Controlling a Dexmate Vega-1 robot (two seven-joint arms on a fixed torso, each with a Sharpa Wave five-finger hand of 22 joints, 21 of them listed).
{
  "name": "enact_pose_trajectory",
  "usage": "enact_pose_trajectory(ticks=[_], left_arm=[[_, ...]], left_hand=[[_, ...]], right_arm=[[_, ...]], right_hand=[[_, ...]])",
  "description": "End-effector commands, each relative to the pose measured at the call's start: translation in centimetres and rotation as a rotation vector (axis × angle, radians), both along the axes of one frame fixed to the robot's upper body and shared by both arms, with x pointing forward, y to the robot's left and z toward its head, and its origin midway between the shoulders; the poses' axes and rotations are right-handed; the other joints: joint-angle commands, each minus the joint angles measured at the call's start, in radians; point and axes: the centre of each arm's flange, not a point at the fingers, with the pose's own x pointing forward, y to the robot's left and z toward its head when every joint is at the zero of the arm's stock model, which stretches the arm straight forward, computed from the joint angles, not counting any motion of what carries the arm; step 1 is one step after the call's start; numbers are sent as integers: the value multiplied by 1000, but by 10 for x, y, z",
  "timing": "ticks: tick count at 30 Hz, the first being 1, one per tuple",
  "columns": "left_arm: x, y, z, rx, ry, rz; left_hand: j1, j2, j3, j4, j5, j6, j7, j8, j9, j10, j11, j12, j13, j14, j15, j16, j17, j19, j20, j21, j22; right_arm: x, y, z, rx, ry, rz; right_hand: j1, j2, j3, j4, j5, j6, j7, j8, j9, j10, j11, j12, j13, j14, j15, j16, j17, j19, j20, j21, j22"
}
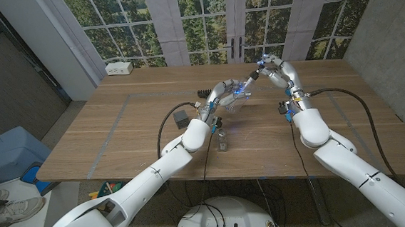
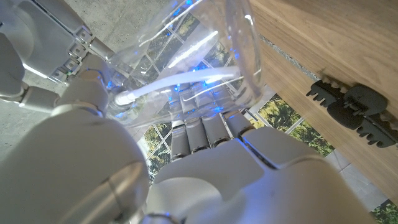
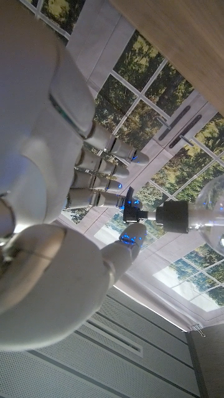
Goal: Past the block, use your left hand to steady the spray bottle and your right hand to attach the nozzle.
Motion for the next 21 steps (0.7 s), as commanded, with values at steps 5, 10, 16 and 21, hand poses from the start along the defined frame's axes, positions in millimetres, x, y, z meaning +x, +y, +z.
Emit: enact_pose_trajectory(ticks=[5,10,16,21], left_arm=[[-5,-5,1,0,-13,-6],[-4,-6,1,2,-13,-6],[-1,-7,2,6,-6,-4],[0,-7,2,7,-4,-2]], left_hand=[[72,243,166,164,11,153,-154,214,11,259,-221,3,3,1,-151,0,2,-2,-40,5,2],[72,243,165,164,12,152,-154,214,11,259,-221,3,3,1,-151,0,2,-2,-40,5,2],[72,243,165,165,13,153,-154,214,11,260,-221,3,4,2,-151,0,2,-2,-40,5,2],[72,243,164,165,14,152,-154,214,10,261,-221,3,4,2,-151,0,2,-2,-40,5,2]], right_arm=[[1,-19,-14,96,-25,59],[0,-22,-17,120,-38,52],[-1,-23,-19,127,-59,38],[-2,-23,-19,124,-72,34]], right_hand=[[-20,-9,4,-2,28,30,32,29,21,43,21,14,8,36,22,15,8,50,-8,20,-1],[-33,-12,2,-2,39,44,45,45,34,55,21,16,10,49,25,20,11,60,-7,23,-2],[-46,-15,-2,-2,49,62,40,67,51,66,15,17,12,58,20,24,14,47,10,18,-1],[-51,-17,-1,-6,60,81,28,91,69,77,9,18,14,61,9,24,16,35,24,14,-1]])
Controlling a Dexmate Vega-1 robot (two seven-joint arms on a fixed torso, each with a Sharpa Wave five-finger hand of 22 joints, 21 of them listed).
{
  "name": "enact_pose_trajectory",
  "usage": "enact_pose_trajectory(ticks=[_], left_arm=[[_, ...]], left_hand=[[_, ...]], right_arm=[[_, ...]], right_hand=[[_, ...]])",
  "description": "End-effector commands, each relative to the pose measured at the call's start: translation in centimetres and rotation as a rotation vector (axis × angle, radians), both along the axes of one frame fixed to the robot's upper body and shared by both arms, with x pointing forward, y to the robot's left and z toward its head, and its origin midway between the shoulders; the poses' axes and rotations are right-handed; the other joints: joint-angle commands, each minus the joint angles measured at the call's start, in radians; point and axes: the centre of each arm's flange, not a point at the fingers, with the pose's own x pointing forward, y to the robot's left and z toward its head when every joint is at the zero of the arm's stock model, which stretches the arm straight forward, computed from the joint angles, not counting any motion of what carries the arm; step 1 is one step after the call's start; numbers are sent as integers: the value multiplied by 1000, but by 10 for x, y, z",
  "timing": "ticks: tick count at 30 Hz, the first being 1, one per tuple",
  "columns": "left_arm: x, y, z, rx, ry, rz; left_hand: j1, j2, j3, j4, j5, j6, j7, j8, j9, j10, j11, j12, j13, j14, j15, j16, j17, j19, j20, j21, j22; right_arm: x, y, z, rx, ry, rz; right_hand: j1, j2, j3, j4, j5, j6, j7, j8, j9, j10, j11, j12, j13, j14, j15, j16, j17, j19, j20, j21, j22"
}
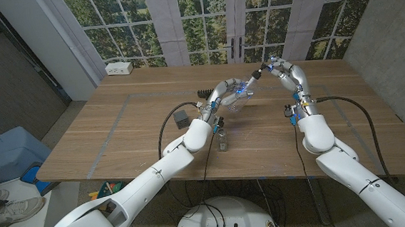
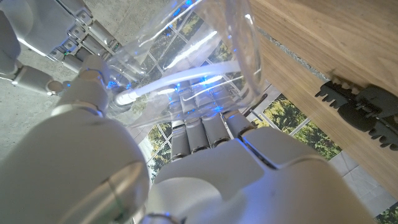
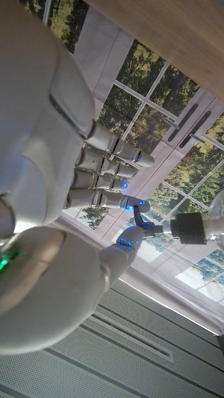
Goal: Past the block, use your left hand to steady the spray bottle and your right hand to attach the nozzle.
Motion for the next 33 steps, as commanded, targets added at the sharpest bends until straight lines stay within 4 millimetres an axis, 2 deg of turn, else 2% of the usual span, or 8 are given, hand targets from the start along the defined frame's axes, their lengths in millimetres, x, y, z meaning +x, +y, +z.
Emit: enact_pose_trajectory(ticks=[1,5,9,11,22,25,31,33], left_arm=[[4,-1,1,6,6,6],[4,-1,1,7,7,7],[4,-1,1,9,8,8],[5,-1,1,9,9,9],[7,0,0,15,15,17],[6,0,0,15,14,16],[6,1,-1,13,13,17],[5,2,-1,13,12,20]], left_hand=[[72,243,166,163,7,153,-155,214,10,261,-221,8,5,3,-152,0,2,-3,-39,5,2],[73,243,166,163,8,153,-154,214,10,261,-221,8,5,3,-153,0,2,-2,-40,6,2],[73,243,166,163,8,153,-155,214,10,260,-221,7,5,2,-153,0,2,-3,-40,6,2],[73,243,165,163,9,153,-155,215,11,260,-221,7,5,2,-152,-1,2,-2,-40,6,2],[74,243,164,163,11,151,-155,215,10,259,-221,6,4,2,-153,0,2,-2,-40,6,2],[73,242,164,163,11,152,-155,215,10,259,-221,6,4,1,-152,-1,2,-2,-40,6,2],[73,242,163,163,12,151,-156,215,10,259,-221,6,4,1,-152,-1,2,-3,-40,6,2],[73,242,163,163,12,152,-155,215,10,259,-221,6,5,1,-152,-1,2,-3,-40,6,2]], right_arm=[[-2,-3,-4,18,-35,-11],[-3,-3,-5,18,-50,-12],[-5,-1,-4,3,-68,-22],[-6,1,-4,-21,-70,-15],[-13,14,2,-85,-106,-8],[-12,17,7,-122,-72,-13],[-8,20,13,-153,0,-33],[-7,21,14,-151,11,-43]], right_hand=[[-7,4,-1,-6,13,20,-7,21,17,18,-1,9,5,8,-8,8,2,-5,14,-4,3],[-7,0,3,-11,24,29,-13,46,42,41,-2,15,7,19,-22,10,2,-8,18,-5,4],[-5,0,11,-15,39,58,-21,86,75,53,-10,16,10,20,-30,8,2,-27,21,-11,5],[0,-3,20,-20,52,80,-36,115,98,61,-22,15,13,17,-42,4,0,-41,22,-15,6],[15,-13,46,-27,75,89,-65,158,141,54,-44,5,17,-4,-61,-12,-5,-72,14,-26,7],[29,-25,66,-31,88,54,-84,143,127,20,-48,-12,19,-25,-61,-24,-10,-80,6,-29,7],[17,-47,108,-20,117,-66,-91,49,50,-52,-31,-35,16,-71,-32,-48,-18,-107,8,-40,7],[13,-48,112,-19,119,-80,-91,35,40,-63,-30,-37,15,-81,-29,-53,-20,-111,11,-41,7]])
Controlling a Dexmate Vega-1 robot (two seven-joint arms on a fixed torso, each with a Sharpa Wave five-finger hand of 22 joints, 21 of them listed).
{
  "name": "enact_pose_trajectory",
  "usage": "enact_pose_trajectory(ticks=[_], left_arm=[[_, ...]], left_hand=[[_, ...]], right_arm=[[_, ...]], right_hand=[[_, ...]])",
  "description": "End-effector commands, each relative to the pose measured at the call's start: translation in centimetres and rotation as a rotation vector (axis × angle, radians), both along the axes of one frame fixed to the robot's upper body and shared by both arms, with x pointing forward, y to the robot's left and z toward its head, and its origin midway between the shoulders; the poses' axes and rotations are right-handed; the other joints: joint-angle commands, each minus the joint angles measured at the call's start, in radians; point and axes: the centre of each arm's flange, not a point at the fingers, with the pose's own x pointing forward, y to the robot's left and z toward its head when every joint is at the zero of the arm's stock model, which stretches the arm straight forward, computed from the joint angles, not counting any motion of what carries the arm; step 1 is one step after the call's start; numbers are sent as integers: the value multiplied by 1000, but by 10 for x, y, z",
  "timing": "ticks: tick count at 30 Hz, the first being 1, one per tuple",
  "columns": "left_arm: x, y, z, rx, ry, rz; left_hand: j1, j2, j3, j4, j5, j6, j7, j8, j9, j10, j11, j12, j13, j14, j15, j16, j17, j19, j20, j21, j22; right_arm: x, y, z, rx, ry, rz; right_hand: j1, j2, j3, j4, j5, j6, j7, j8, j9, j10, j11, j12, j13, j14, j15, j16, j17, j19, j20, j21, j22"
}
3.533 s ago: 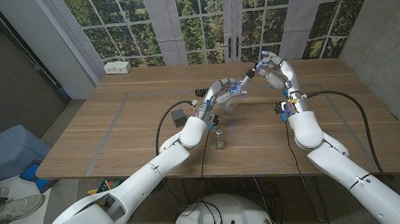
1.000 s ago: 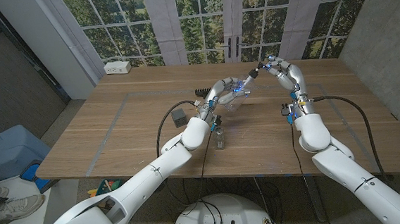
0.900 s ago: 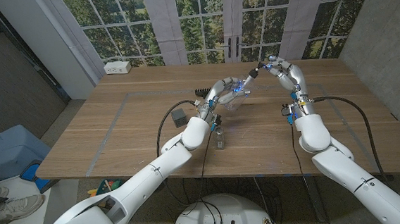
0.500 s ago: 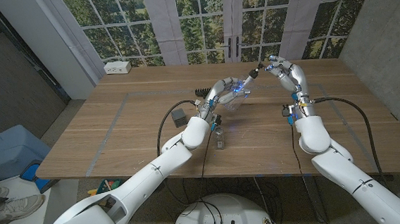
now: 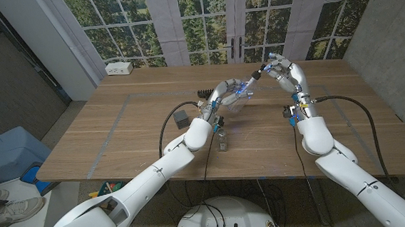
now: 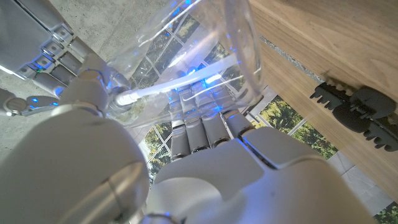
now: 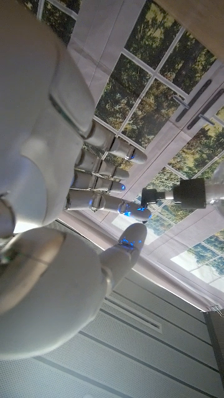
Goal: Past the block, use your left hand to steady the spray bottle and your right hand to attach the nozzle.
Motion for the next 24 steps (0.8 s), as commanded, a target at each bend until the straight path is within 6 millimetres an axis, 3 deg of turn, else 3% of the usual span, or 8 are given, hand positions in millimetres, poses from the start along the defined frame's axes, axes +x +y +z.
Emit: enact_pose_trajectory(ticks=[1,2,6,11,19,21,22,24], left_arm=[[-1,3,-2,1,-1,6],[-1,3,-2,1,-1,6],[-2,3,-2,0,-2,8],[-2,3,-3,-1,-3,6],[-3,3,-2,-3,-8,5],[-3,3,-2,-3,-9,5],[-3,3,-2,-3,-9,5],[-3,3,-2,-4,-9,4]], left_hand=[[73,242,166,161,8,152,-155,215,9,259,-221,4,5,-1,-150,-1,2,-3,-40,6,2],[73,242,166,161,8,152,-155,215,9,259,-221,4,5,-1,-150,-1,2,-3,-40,6,2],[74,242,165,161,9,152,-155,214,8,259,-221,4,5,-1,-151,-1,2,-3,-40,6,2],[74,242,165,161,10,152,-154,215,8,260,-221,4,5,-1,-150,-1,2,-3,-40,6,2],[74,242,164,161,11,153,-156,216,9,260,-221,4,6,-1,-151,-1,2,-4,-40,6,2],[74,243,164,161,11,152,-157,216,9,260,-221,3,5,-1,-151,-1,2,-4,-40,7,1],[74,243,164,161,11,153,-156,216,9,260,-221,3,5,-1,-151,-1,2,-4,-40,7,1],[75,242,164,161,12,153,-156,216,9,260,-221,3,5,-1,-151,-1,2,-3,-41,7,1]], right_arm=[[6,7,8,-69,101,-37],[7,8,9,-74,108,-37],[8,9,10,-80,125,-47],[7,10,11,-77,111,-51],[3,8,9,-61,78,-41],[2,7,8,-47,62,-33],[1,7,7,-46,55,-32],[-1,8,7,-41,51,-36]], right_hand=[[-19,1,18,2,13,-50,-1,-42,-29,-26,6,-5,-1,-19,10,-9,-1,-15,4,-7,1],[-26,0,22,3,15,-75,-6,-64,-43,-43,10,-7,-4,-26,14,-12,-3,-20,6,-9,1],[-35,-1,27,3,16,-105,1,-93,-61,-63,12,-8,-7,-39,25,-16,-5,-30,12,-13,1],[-47,-2,34,2,16,-187,-12,-151,-89,-85,16,-4,-13,-47,28,-18,-10,-32,16,-15,2],[-57,-2,30,6,10,-195,-12,-168,-102,-83,13,1,-15,-40,25,-13,-11,-32,17,-14,2],[-74,9,0,16,-24,-217,-12,-194,-119,-85,12,5,-19,-39,23,-4,-4,-30,18,-13,4],[-85,20,-29,20,-62,-228,-20,-213,-134,-86,12,8,-22,-40,23,4,3,-28,17,-11,5],[-96,39,-99,17,-157,-311,-43,-288,-175,-88,1,15,-31,-32,17,24,17,-18,16,-4,6]])
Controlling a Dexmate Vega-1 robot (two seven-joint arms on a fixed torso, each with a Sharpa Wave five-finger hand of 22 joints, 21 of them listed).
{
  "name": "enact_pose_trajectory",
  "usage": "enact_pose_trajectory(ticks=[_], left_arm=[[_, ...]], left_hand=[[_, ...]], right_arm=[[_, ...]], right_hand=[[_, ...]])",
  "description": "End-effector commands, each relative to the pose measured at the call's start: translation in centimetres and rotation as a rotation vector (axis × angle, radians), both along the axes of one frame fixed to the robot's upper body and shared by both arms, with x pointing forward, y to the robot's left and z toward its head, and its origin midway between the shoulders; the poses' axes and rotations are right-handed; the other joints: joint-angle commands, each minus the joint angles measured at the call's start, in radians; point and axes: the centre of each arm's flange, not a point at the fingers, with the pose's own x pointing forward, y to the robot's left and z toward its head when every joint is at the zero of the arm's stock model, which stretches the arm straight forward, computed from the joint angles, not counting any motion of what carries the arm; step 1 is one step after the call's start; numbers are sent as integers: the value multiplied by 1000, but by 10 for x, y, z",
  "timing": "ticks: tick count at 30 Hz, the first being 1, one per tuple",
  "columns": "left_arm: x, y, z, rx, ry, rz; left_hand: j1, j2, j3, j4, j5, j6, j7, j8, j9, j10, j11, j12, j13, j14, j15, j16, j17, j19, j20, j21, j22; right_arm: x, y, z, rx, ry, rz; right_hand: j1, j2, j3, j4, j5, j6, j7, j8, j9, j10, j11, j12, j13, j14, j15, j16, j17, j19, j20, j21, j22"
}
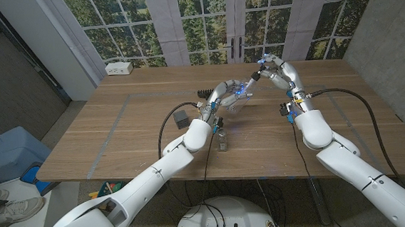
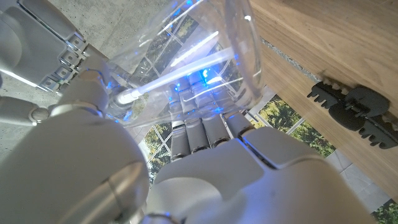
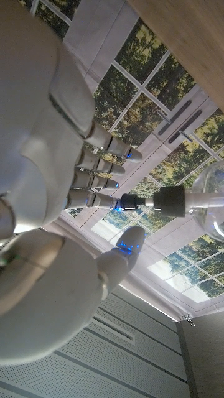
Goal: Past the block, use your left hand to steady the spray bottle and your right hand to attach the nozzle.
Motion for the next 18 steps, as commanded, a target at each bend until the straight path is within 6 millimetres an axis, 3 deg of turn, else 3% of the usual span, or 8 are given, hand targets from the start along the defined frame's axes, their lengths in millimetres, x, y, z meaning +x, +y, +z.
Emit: enact_pose_trajectory(ticks=[1,4,6,7,10,14,18], left_arm=[[-1,0,1,-4,-6,-3],[-1,0,1,-7,-8,-6],[-1,0,1,-11,-11,-9],[-1,0,1,-15,-12,-11],[-2,1,1,-34,-26,-19],[-5,1,1,-54,-67,-15],[-6,1,3,-72,-90,-15]], left_hand=[[75,242,165,160,6,151,-156,215,9,260,-221,5,5,1,-153,-1,2,-4,-40,7,1],[75,242,165,159,6,152,-154,215,8,260,-221,5,5,0,-153,-1,2,-3,-40,7,1],[75,242,165,159,7,150,-155,215,9,260,-221,5,5,0,-153,-1,2,-3,-40,7,1],[75,242,165,159,7,153,-153,216,8,260,-221,5,5,0,-152,-1,2,-3,-40,7,1],[75,243,165,160,7,150,-150,214,7,260,-221,5,5,1,-153,0,2,-3,-40,7,1],[76,246,165,160,7,145,-149,210,3,258,-221,4,5,5,-153,2,3,-1,-40,8,2],[77,246,165,160,7,144,-148,208,1,257,-221,4,5,6,-153,2,3,-2,-40,8,2]], right_arm=[[-7,-1,-2,22,-42,10],[-7,0,-3,36,-38,22],[-8,-1,-5,53,-26,21],[-8,-1,-5,56,-18,22],[-9,-2,-8,102,4,8],[-10,-5,-14,200,23,2],[-13,-7,-18,239,47,-35]], right_hand=[[-20,33,-110,2,-149,-136,-26,-120,-66,-6,-13,16,-11,8,-11,34,27,11,1,12,7],[-29,51,-163,5,-213,-238,-28,-195,-105,-21,-25,17,-15,10,-21,47,38,16,-5,16,7],[-40,52,-180,10,-228,-251,-24,-208,-113,-24,-27,18,-16,15,-22,52,41,17,-5,17,8],[-58,52,-200,18,-246,-256,-21,-219,-123,-24,-25,20,-17,17,-22,55,44,18,-4,18,8],[-86,51,-231,29,-275,-255,-9,-231,-137,-29,-26,21,-17,25,-20,63,48,22,0,21,8],[-162,60,-305,56,-348,-199,32,-241,-172,-2,-6,38,-15,39,-10,79,60,27,2,25,10],[-189,65,-334,60,-380,-146,45,-233,-186,20,4,49,-12,48,-3,87,64,29,5,26,10]])
